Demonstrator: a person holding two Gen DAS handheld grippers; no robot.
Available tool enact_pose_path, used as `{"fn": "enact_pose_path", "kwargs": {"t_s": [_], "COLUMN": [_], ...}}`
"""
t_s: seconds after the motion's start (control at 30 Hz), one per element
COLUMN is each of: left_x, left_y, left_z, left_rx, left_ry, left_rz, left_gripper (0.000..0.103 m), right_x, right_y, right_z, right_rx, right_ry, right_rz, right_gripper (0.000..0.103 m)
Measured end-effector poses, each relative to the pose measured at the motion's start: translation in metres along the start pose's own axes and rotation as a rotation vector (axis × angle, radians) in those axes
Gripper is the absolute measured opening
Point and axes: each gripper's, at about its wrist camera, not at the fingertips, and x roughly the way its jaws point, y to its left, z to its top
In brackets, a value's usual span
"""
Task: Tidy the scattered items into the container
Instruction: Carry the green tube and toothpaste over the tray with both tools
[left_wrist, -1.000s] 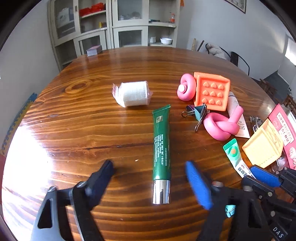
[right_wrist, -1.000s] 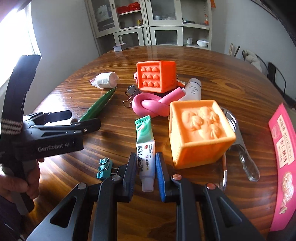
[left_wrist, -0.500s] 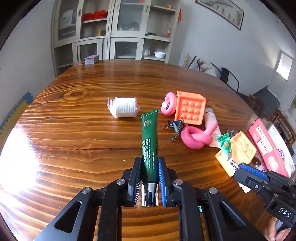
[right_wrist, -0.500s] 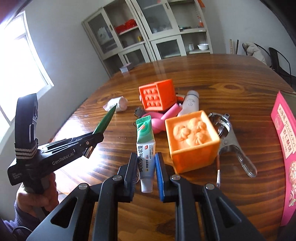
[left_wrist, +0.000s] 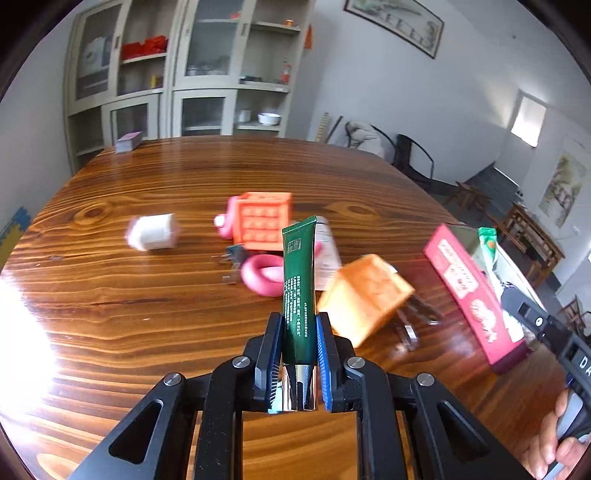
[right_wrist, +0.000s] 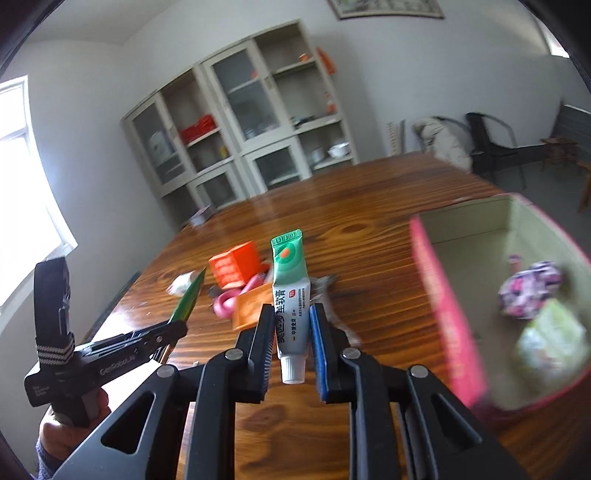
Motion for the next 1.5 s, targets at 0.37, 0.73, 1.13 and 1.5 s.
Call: {"fn": "enact_pose_path", "kwargs": {"t_s": [0.37, 0.73, 1.13, 1.5], "left_x": [0.007, 0.015, 0.041, 0.061], "left_y": [-0.106, -0.189, -0.232, -0.245], "left_z": [0.013, 0.024, 0.027, 0.027], "left_rx": [0.135, 0.243, 0.289, 0.282], "left_ry": [0.011, 0.007, 0.055, 0.101], "left_rz": [-0.127, -0.219, -0.252, -0.251], "left_gripper": [0.019, 0.019, 0.019, 0.019], "right_x": [-0.071, -0.078, -0.070, -0.063], "right_y": [-0.083, -0.126, -0.147, -0.157], "right_z": [0.011, 0.009, 0.011, 0.011], "right_rx": [0.136, 0.188, 0.194, 0.200], "right_ry": [-0.125, -0.131, -0.111, -0.068], "right_rz": [-0.215, -0.245, -0.274, -0.302], "right_gripper": [0.021, 0.021, 0.021, 0.022]}}
